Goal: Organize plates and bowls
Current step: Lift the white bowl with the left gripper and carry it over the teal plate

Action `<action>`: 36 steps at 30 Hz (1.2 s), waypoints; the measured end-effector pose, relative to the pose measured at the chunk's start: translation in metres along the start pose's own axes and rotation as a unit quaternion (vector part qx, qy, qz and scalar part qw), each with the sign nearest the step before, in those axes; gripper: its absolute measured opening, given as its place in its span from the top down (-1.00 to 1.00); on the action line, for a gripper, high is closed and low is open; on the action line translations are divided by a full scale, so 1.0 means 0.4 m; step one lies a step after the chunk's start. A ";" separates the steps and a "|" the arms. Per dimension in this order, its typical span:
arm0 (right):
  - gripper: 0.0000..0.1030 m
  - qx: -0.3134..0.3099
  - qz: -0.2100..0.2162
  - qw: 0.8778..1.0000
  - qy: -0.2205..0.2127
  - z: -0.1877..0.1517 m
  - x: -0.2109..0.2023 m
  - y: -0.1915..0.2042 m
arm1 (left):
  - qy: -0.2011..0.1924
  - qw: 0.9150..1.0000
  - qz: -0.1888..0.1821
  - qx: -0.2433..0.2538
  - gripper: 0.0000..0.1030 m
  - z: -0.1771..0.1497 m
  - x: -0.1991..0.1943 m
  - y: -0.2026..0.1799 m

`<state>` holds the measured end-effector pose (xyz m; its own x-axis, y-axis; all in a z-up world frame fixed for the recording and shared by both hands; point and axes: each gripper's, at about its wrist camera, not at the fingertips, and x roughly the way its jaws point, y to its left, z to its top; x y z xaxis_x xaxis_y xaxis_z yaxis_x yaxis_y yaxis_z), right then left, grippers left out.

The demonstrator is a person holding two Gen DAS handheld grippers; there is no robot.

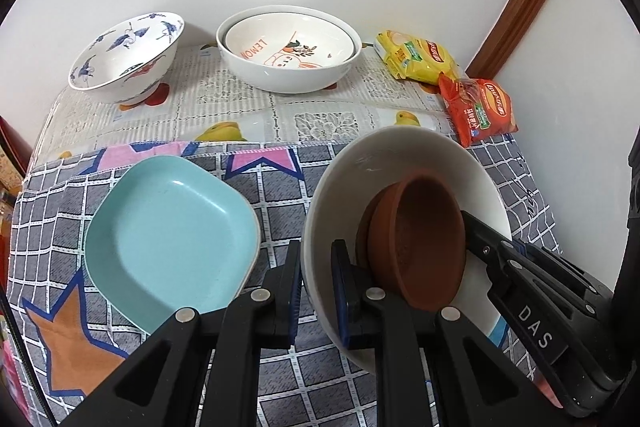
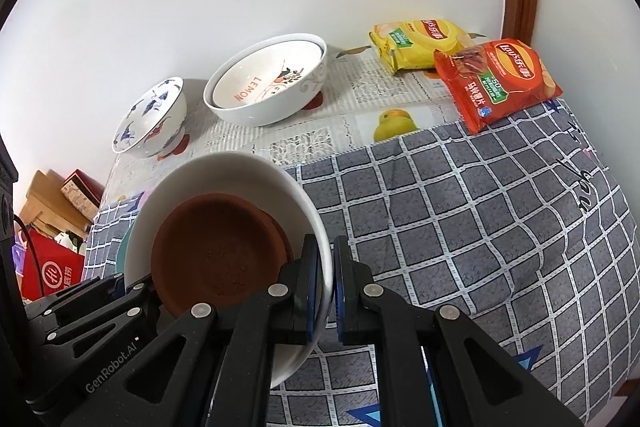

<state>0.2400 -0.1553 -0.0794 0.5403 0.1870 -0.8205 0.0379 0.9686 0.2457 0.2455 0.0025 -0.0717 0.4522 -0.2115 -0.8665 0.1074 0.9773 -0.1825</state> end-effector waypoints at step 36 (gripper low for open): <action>0.85 -0.035 0.015 0.999 0.013 -0.005 0.070 0.135 | 0.002 0.999 0.008 -0.045 0.73 0.000 0.000 0.148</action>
<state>0.2556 -0.0974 -0.0902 0.5176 0.2195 -0.8270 -0.0370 0.9714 0.2346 0.2518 0.0605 -0.0825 0.4501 -0.1965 -0.8711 0.0203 0.9775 -0.2100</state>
